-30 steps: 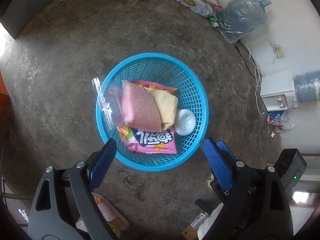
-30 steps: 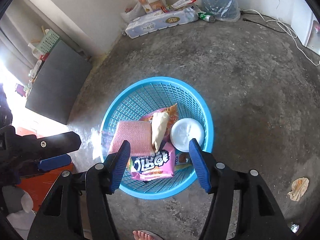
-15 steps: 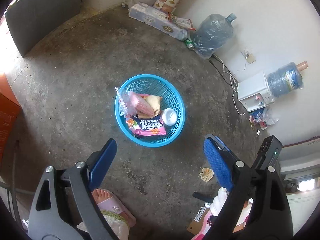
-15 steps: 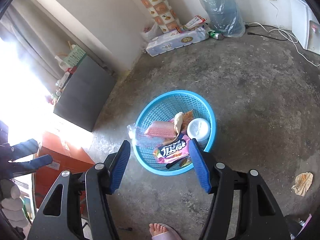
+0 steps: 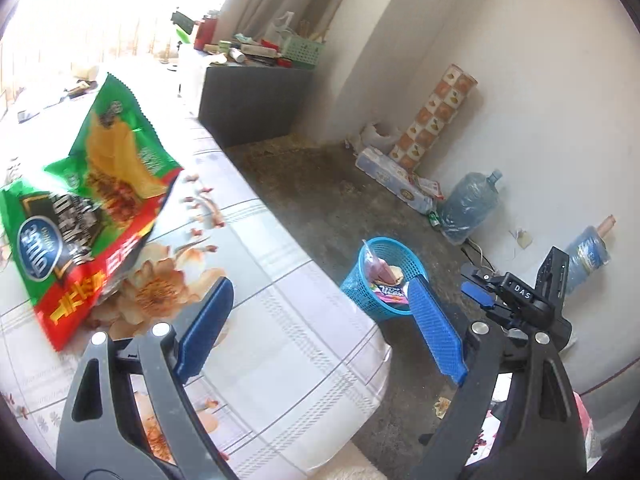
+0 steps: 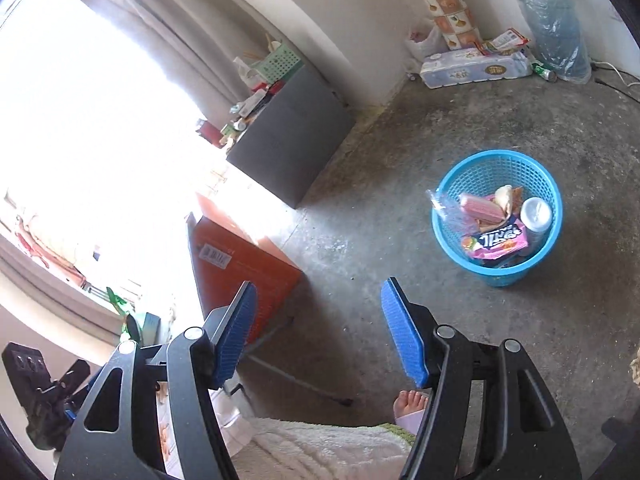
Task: Collect trash
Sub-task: 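Swing both open tools back toward the table, then grasp the green chip bag with the right tool and lift it, then grasp the white-blue box with the left tool while the right tool holds the chip bag, then carry the box and chip bag over the blue wastebasket with both tools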
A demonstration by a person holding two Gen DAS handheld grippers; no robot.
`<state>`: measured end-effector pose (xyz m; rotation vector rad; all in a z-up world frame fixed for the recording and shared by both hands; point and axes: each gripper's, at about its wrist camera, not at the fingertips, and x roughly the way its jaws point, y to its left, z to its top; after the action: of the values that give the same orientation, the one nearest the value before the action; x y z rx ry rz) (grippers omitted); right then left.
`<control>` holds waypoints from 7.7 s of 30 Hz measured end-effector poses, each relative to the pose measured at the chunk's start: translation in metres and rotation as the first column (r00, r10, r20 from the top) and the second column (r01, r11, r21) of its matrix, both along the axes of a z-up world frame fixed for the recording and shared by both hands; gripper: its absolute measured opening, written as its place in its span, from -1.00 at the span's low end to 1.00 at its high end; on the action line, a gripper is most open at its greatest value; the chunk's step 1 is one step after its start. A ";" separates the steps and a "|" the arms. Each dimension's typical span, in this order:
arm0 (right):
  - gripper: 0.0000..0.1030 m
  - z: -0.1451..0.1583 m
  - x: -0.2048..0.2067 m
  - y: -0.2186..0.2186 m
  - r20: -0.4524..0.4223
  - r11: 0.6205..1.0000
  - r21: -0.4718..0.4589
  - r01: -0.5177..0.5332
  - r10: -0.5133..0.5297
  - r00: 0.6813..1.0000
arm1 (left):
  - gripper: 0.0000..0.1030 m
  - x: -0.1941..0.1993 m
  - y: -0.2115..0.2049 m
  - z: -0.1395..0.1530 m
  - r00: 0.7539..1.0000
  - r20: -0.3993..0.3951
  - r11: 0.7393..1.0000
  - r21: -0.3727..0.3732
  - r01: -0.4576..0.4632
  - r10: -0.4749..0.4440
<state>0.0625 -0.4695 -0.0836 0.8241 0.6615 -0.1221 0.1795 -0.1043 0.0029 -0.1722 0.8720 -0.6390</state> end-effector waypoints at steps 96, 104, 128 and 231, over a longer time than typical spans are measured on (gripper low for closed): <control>-0.87 0.009 0.048 0.174 -0.210 0.782 -0.040 -0.622 0.602 0.770 | 0.45 0.011 0.159 -0.055 0.968 -0.071 0.938 0.273 -0.215 0.242; -0.87 0.019 0.053 0.221 -0.254 0.700 -0.117 -0.704 0.664 0.703 | 0.39 -0.027 0.152 -0.010 0.991 0.026 0.987 0.095 -0.132 0.130; -0.62 -0.003 0.048 0.256 -0.089 0.803 0.093 -0.589 0.596 0.798 | 0.38 -0.030 0.124 -0.058 0.986 -0.066 0.973 0.183 -0.142 0.156; -0.88 -0.082 -0.128 -0.093 0.287 0.872 0.490 -0.014 -0.147 0.947 | 0.35 -0.004 -0.252 -0.005 0.912 0.003 0.879 0.270 0.394 -0.410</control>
<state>-0.0653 -0.5626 -0.1660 1.3253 0.3559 0.1222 0.1758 -0.3559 -0.0023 0.2787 0.9336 -0.9029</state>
